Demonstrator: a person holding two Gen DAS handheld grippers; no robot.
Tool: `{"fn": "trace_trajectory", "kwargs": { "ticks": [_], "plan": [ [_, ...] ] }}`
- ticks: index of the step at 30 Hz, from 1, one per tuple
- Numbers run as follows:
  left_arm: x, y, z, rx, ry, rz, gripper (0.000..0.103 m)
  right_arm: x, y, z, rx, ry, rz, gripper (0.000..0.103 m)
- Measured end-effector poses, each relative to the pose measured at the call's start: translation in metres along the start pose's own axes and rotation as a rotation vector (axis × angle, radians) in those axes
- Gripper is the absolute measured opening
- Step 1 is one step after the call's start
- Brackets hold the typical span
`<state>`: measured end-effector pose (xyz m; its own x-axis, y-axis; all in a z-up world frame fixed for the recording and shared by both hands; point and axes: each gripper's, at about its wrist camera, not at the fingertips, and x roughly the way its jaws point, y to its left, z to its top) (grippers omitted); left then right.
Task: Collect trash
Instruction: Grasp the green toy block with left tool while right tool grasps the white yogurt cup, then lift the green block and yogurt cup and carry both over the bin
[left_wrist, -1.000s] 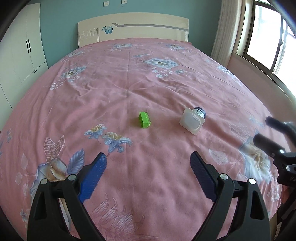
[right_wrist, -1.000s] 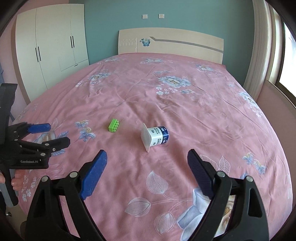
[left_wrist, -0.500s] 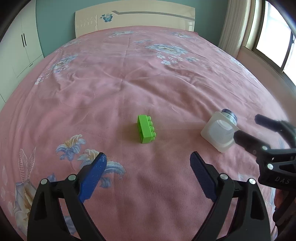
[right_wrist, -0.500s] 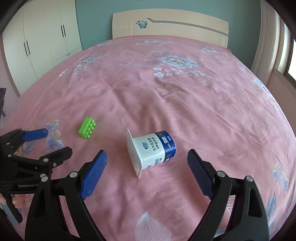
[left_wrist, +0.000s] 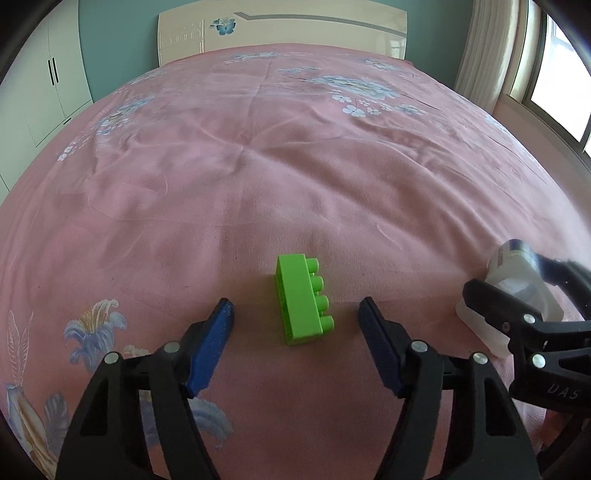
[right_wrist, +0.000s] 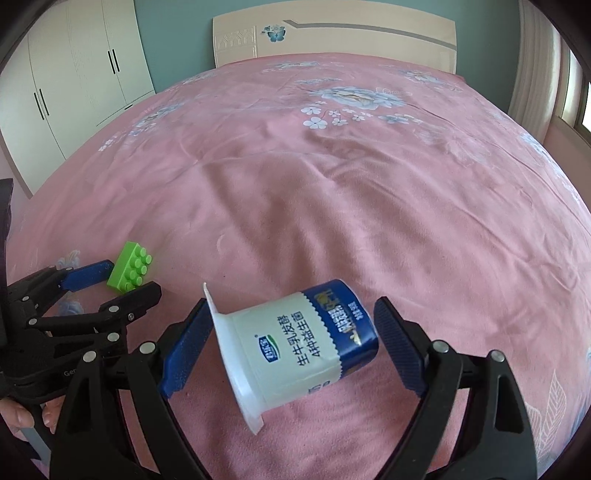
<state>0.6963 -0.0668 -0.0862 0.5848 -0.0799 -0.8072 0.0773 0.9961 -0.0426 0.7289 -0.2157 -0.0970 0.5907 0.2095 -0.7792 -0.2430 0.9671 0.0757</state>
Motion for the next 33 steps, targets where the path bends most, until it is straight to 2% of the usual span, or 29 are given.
{"fn": "trace_trajectory", "kwargs": {
  "ticks": [1,3,4,5,11,16,20,27,33],
  "plan": [
    [0.0,0.0,0.001,0.002,-0.01,0.001,0.059,0.002,-0.001,-0.001,0.007,0.009,0.009,0.075],
    [0.001,0.001,0.003,-0.002,-0.021,-0.012,0.036,0.001,-0.001,-0.002,0.019,0.005,0.008,0.075],
    [0.002,0.002,0.004,-0.006,-0.017,-0.031,0.032,0.0,0.001,-0.003,0.017,-0.001,0.003,0.075],
    [0.003,0.003,0.005,-0.01,-0.01,-0.049,0.023,-0.002,0.002,-0.003,0.016,-0.006,-0.005,0.075],
    [-0.008,0.009,0.002,-0.014,-0.016,-0.087,0.023,-0.02,0.01,-0.012,0.006,-0.019,-0.03,0.075],
    [-0.043,0.016,-0.002,-0.012,-0.037,-0.098,0.023,-0.052,0.02,-0.011,0.004,-0.046,-0.035,0.075],
    [-0.085,0.02,0.001,0.012,-0.067,-0.08,0.023,-0.092,0.031,-0.004,-0.001,-0.084,-0.04,0.075],
    [-0.181,0.026,0.006,0.021,-0.153,-0.077,0.023,-0.182,0.062,0.004,-0.042,-0.169,-0.057,0.075],
    [-0.266,0.024,-0.004,0.047,-0.215,-0.066,0.023,-0.263,0.09,0.004,-0.086,-0.221,-0.093,0.075]
  ]
}}
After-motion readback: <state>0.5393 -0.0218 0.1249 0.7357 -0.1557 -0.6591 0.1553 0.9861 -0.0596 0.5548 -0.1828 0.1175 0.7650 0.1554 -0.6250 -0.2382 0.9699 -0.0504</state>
